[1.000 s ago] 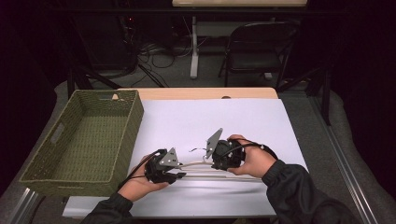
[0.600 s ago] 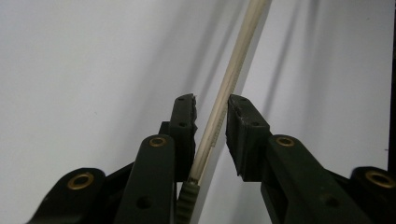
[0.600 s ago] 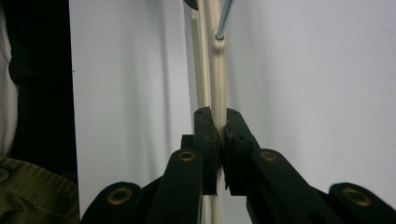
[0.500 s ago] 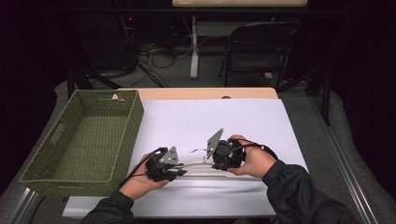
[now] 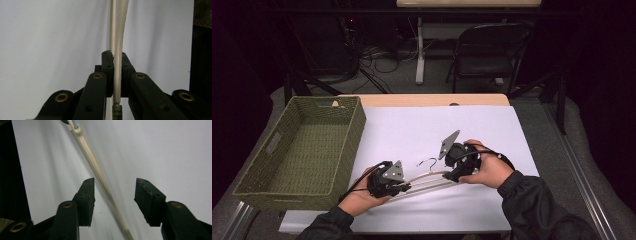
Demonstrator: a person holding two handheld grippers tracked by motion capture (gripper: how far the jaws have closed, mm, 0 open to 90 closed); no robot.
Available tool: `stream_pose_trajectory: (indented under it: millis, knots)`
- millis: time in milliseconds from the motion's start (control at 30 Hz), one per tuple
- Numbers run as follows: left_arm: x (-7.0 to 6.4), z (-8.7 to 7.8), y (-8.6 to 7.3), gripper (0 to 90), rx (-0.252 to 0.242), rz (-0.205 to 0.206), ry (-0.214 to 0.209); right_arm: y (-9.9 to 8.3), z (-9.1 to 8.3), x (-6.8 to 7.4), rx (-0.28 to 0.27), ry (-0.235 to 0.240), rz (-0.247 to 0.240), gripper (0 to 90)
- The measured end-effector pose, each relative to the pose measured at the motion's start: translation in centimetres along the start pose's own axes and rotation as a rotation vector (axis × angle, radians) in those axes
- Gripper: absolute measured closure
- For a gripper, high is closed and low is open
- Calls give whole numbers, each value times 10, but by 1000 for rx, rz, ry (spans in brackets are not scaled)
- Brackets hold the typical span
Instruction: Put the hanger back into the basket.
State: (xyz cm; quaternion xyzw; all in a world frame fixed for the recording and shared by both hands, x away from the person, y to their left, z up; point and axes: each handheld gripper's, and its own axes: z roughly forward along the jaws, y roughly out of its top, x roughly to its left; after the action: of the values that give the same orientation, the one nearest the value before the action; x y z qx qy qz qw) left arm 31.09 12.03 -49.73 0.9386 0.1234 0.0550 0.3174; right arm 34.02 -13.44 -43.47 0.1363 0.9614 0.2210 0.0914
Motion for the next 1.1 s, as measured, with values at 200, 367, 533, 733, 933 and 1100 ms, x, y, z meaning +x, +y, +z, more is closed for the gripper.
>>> stream_pose_trajectory:
  millis: [200,367,533,733,933,1100]
  knots:
    - [1,-15,-5,871,-55,-84,10,-12,-13,-8,-42,-20,53,467]
    - [2,-33,-13,872,-109,-171,18,-22,-21,-14,-63,-23,85,460]
    - [-1,-53,-19,871,-143,-231,55,-29,-23,-16,-69,-40,106,442]
    - [-1,-75,-25,871,-168,-290,100,-33,-27,-19,-71,-46,115,440]
    - [4,-93,-28,871,-186,-306,116,-36,-25,-20,-64,-48,119,440]
    - [5,-108,-27,870,-185,-309,144,-36,-23,-20,-53,-47,119,440]
